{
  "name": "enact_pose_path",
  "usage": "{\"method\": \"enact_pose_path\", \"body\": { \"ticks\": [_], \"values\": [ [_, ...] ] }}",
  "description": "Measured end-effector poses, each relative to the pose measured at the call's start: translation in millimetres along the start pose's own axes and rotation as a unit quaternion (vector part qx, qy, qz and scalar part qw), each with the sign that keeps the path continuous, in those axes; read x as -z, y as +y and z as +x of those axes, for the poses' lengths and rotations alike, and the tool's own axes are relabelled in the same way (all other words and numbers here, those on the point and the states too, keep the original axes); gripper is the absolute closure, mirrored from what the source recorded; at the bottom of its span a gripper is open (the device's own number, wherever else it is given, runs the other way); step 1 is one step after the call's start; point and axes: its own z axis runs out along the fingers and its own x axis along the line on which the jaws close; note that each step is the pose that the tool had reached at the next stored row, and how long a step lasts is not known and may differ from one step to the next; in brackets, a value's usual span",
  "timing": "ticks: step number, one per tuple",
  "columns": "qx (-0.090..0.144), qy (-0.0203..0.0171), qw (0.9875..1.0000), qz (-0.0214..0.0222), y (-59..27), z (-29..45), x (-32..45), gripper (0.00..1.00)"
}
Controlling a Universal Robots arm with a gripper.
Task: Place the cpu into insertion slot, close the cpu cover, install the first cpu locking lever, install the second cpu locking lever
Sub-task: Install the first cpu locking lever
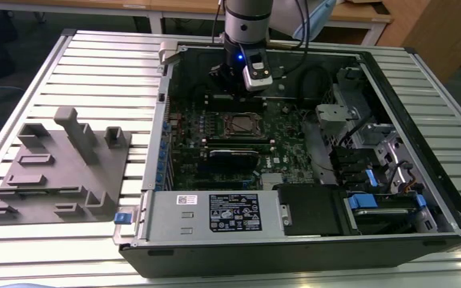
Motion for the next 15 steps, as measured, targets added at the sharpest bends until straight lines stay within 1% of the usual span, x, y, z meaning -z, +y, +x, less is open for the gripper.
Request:
{"method": "enact_pose_path", "body": {
  "ticks": [8,15],
  "values": [
    [0.000,0.0000,1.0000,0.0001,0.0,0.0,0.7,0.89],
    [0.000,0.0000,1.0000,-0.0001,0.0,-0.1,5.9,0.89]
  ]
}}
